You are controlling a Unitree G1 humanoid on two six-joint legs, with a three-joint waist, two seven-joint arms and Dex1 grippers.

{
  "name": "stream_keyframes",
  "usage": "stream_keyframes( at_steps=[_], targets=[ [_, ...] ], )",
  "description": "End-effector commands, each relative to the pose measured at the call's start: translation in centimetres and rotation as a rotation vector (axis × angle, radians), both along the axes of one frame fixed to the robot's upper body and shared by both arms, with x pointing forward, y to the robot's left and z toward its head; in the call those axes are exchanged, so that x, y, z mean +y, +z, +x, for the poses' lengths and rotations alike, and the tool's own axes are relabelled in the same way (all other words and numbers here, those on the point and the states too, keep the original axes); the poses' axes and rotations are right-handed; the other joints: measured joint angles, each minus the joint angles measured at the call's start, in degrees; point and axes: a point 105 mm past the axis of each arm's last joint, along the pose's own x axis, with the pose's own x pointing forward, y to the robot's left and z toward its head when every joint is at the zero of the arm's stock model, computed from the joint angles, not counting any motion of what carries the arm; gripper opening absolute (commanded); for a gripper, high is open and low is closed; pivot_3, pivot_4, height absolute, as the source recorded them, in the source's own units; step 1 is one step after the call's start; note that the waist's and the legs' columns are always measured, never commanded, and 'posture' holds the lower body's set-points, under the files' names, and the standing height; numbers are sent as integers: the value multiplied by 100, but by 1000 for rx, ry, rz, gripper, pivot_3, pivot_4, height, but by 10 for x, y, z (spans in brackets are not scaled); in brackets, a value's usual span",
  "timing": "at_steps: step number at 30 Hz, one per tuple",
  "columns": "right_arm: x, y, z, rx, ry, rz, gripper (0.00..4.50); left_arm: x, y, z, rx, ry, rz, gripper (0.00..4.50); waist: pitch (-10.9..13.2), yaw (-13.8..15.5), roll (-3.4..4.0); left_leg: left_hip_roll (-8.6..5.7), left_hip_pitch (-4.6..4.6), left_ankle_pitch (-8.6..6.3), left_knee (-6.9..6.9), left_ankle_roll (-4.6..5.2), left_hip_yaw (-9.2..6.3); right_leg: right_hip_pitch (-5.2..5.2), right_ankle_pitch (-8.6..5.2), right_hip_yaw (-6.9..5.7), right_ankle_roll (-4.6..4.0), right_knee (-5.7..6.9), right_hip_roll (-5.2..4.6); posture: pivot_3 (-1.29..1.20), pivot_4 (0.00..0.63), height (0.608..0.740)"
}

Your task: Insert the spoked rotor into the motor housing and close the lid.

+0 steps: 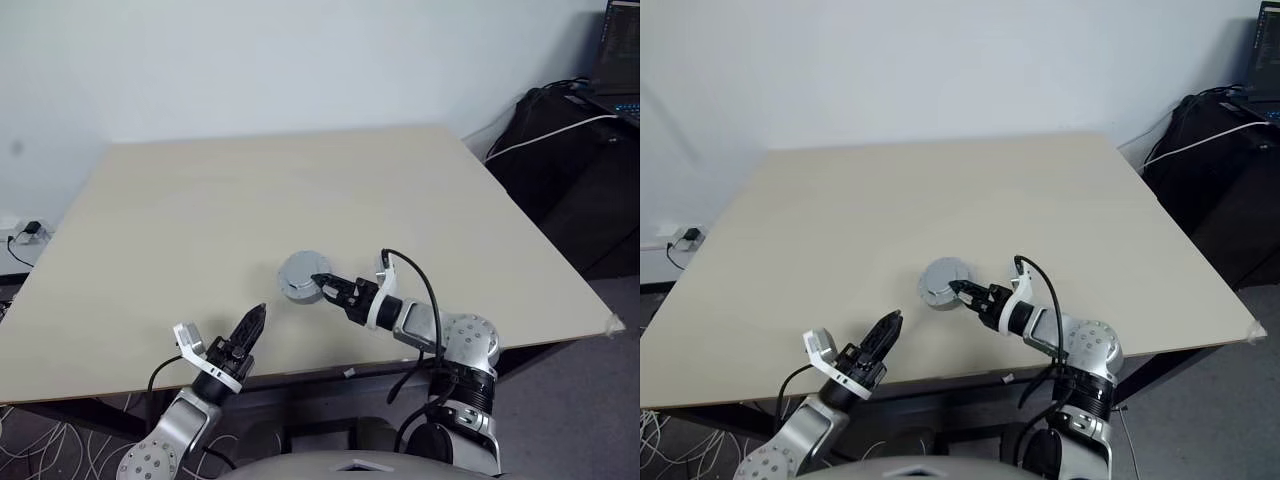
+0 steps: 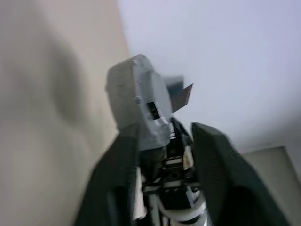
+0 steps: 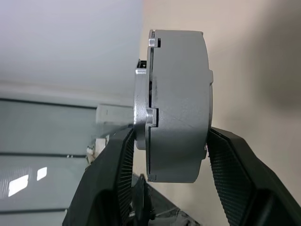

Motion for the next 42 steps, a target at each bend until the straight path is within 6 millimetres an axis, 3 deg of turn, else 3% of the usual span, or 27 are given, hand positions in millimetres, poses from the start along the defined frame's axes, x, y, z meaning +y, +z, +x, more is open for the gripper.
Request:
stream_keyframes(
  at_steps=[1,6,19,34,42],
  targets=[
    [27,28,1,-81,65,122,2115,-12,17,7,-60,35,-124,2857,2,-3,0,-1,0,0,0,0,1,0,0,0,0,-1,0,0,0,740],
    [30,27,-4,-71,92,121,2114,-15,18,8,-58,38,-143,4500,3,-3,1,0,0,0,-1,2,0,-1,-1,-1,-2,-1,3,0,0,740],
    [32,32,-8,-80,115,132,2114,-18,9,13,11,56,-179,4500,5,-4,1,1,0,1,-1,3,0,-1,-3,-1,1,-1,6,0,0,740],
    [45,32,-28,-52,224,143,2114,-19,8,23,0,82,-201,4500,8,-5,2,1,-1,1,-1,3,0,-1,-8,-1,8,-3,6,0,0,740],
    [48,33,-35,-46,262,156,2114,-19,-2,25,5,40,-211,4500,8,-9,3,0,-1,1,-1,4,0,-1,-11,0,14,-3,7,0,0,740]
  ],
)
